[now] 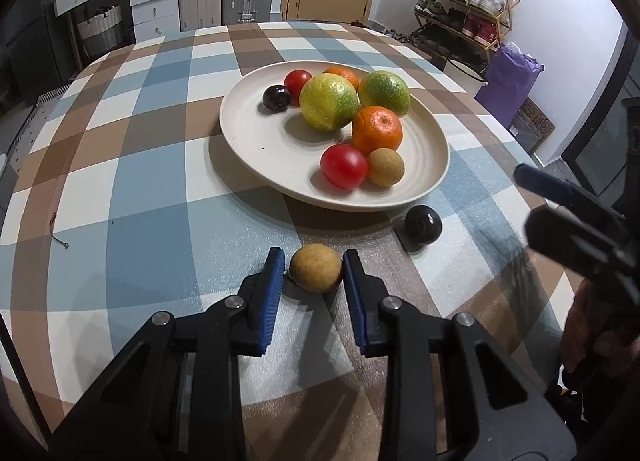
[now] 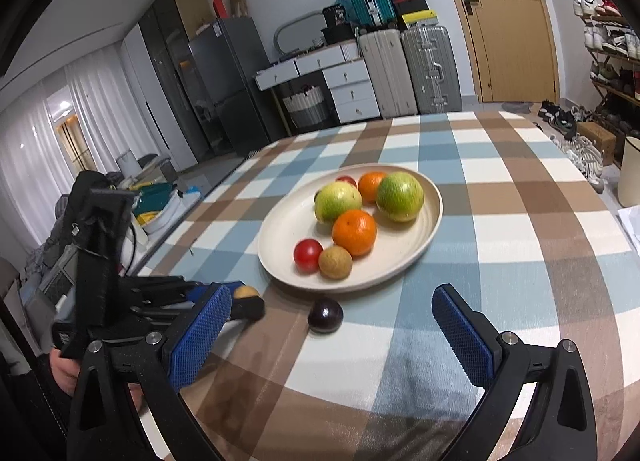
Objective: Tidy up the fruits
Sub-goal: 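Lower the left tool onto the brown kiwi-like fruit and close, then hold the brown fruit in the left tool while the right tool grasps the dark plum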
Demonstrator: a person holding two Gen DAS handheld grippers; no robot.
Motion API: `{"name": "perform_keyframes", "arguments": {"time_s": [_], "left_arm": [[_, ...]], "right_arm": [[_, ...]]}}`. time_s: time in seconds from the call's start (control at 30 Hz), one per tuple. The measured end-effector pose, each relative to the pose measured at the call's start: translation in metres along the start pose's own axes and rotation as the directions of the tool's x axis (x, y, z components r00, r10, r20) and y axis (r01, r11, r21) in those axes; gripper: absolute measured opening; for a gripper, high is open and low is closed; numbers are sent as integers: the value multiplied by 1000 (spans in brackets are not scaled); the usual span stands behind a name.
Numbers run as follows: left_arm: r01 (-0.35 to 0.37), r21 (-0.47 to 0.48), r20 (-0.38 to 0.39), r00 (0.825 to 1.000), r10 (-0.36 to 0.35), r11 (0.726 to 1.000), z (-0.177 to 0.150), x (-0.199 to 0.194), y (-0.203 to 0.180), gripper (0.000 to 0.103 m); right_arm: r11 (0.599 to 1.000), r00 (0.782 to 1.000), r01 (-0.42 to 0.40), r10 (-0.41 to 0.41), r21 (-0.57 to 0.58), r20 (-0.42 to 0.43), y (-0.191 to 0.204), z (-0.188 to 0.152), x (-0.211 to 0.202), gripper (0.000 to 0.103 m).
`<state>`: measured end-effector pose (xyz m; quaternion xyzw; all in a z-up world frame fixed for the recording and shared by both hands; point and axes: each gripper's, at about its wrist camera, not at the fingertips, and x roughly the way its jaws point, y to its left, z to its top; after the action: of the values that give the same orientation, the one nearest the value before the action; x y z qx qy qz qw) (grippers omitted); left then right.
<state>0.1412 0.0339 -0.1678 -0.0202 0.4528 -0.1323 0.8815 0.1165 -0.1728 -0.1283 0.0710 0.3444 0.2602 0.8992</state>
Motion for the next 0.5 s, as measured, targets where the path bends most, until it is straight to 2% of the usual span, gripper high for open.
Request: {"name": "perform_keyframes", "arguments": {"time_s": [0.37, 0.5], "left_arm": [[-1, -14, 34, 999, 1, 1000, -3, -30, 6, 27], [0, -15, 51, 999, 1, 1000, -3, -41, 5, 27]], "right_arm": [[999, 997, -6, 3, -35, -82, 4, -8, 22, 101], [999, 993, -6, 0, -49, -115, 6, -8, 30, 91]]}}
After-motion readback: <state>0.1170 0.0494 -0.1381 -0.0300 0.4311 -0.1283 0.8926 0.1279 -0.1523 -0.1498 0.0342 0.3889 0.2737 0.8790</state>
